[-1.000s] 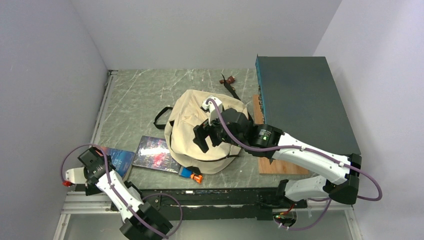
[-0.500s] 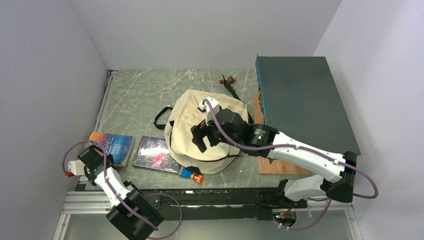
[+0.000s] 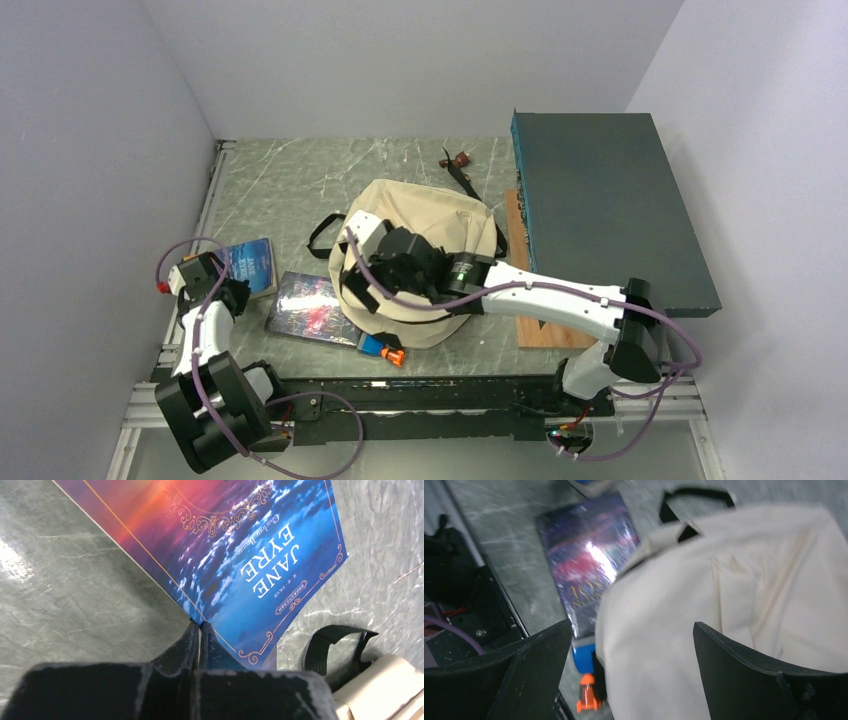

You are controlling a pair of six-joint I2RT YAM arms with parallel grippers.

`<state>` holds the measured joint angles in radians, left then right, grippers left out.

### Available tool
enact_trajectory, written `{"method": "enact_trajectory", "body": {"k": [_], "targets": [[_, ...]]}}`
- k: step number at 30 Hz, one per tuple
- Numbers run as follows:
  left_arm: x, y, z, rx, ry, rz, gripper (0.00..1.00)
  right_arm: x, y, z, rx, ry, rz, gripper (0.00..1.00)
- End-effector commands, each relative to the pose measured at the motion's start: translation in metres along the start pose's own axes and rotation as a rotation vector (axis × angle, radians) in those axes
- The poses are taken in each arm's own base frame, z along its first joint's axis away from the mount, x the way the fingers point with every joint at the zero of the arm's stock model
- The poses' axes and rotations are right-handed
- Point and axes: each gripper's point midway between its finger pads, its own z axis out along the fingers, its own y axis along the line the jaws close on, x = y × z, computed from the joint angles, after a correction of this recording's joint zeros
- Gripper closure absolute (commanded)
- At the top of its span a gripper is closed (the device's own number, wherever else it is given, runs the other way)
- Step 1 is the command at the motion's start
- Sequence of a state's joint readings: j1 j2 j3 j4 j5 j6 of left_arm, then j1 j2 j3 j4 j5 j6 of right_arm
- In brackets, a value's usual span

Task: Pack the student bag
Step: Move the book to the center of the board.

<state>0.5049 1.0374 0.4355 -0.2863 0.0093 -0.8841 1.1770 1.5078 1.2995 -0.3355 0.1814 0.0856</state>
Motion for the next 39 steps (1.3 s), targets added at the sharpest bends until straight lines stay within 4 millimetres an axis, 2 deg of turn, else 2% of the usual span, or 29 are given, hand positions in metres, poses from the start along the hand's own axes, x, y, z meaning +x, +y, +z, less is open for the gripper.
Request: {"method": "enact_trajectory", "body": {"k": [1, 5, 8, 11, 15, 18, 22, 26, 29, 31, 32, 35, 39], "targets": [[0.003, -0.015, -0.011, 0.046, 0.06, 0.124, 1.0, -0.067, 0.044, 0.011, -0.13, -0.334, -0.252, 0.07], [-0.003, -0.023, -0.02, 0.08, 0.039, 0.183, 1.0, -0.074, 0.061, 0.036, -0.162, -0.476, -0.437, 0.08], [-0.007, -0.027, -0.025, 0.093, 0.031, 0.224, 1.0, -0.074, 0.06, 0.058, -0.106, -0.524, -0.537, 0.08], [-0.013, -0.028, -0.028, 0.091, 0.002, 0.233, 1.0, -0.072, 0.058, 0.078, -0.067, -0.486, -0.599, 0.09], [-0.009, -0.027, -0.024, 0.095, 0.007, 0.186, 1.0, -0.069, 0.061, 0.079, -0.078, -0.498, -0.609, 0.1], [-0.005, -0.02, -0.016, 0.067, 0.023, 0.125, 0.95, -0.07, 0.061, 0.072, -0.081, -0.511, -0.588, 0.1], [-0.008, -0.01, -0.009, 0.051, 0.019, 0.036, 0.82, -0.067, 0.058, 0.064, -0.078, -0.517, -0.577, 0.11], [-0.02, 0.0, -0.013, 0.003, -0.032, -0.001, 0.68, -0.062, 0.054, 0.061, -0.065, -0.509, -0.567, 0.12], [-0.02, 0.001, -0.015, 0.025, -0.056, -0.033, 0.49, -0.06, 0.053, 0.057, -0.067, -0.524, -0.557, 0.12], [-0.016, 0.002, -0.014, 0.038, -0.049, -0.07, 0.39, -0.059, 0.054, 0.056, -0.072, -0.529, -0.553, 0.12], [-0.015, 0.001, -0.013, 0.052, -0.044, -0.082, 0.29, -0.059, 0.054, 0.055, -0.078, -0.532, -0.551, 0.12], [-0.01, -0.007, -0.008, 0.107, -0.01, -0.102, 0.21, -0.058, 0.055, 0.05, -0.087, -0.547, -0.543, 0.12], [-0.002, -0.008, 0.003, 0.118, 0.046, -0.112, 0.2, -0.057, 0.052, 0.045, -0.076, -0.559, -0.539, 0.12]]}}
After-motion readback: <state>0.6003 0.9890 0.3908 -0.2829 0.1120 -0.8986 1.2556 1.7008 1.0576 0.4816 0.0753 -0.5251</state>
